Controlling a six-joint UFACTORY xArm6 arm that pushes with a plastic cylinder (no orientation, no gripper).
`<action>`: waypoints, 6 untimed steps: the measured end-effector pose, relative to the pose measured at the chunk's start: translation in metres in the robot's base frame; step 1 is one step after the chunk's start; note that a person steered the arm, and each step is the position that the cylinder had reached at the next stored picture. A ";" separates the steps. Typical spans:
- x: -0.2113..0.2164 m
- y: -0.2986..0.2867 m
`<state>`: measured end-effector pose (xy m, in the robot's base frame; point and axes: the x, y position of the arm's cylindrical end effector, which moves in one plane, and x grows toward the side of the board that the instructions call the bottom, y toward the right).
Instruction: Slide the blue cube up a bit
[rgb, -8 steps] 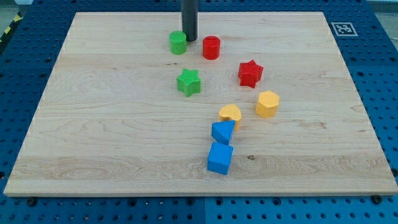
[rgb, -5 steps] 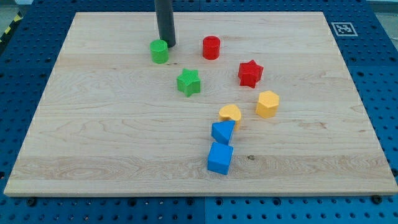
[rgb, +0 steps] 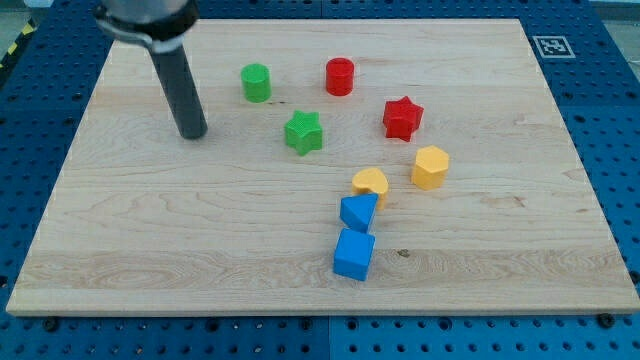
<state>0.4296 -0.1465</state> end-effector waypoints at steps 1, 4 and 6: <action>0.043 0.038; 0.170 0.136; 0.182 0.232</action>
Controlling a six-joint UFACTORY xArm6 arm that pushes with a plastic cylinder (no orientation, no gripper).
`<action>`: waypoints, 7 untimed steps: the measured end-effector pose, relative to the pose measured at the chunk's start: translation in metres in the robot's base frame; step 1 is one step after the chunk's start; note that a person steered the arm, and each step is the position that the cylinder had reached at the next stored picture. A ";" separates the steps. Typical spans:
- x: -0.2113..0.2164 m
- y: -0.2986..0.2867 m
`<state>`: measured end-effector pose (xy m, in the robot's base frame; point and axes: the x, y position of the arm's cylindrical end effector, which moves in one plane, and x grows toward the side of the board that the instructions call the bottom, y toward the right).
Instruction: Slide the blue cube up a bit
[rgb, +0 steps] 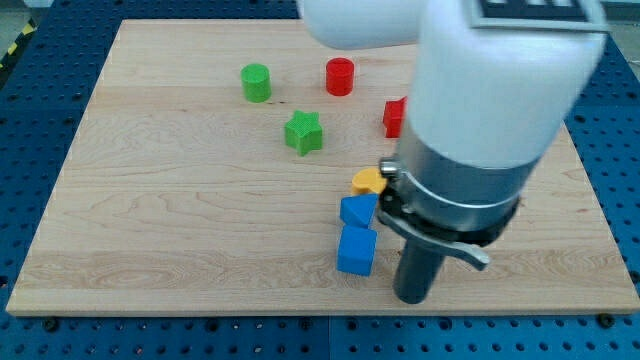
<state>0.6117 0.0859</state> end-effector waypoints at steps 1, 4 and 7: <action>0.000 0.001; -0.021 -0.032; -0.059 -0.104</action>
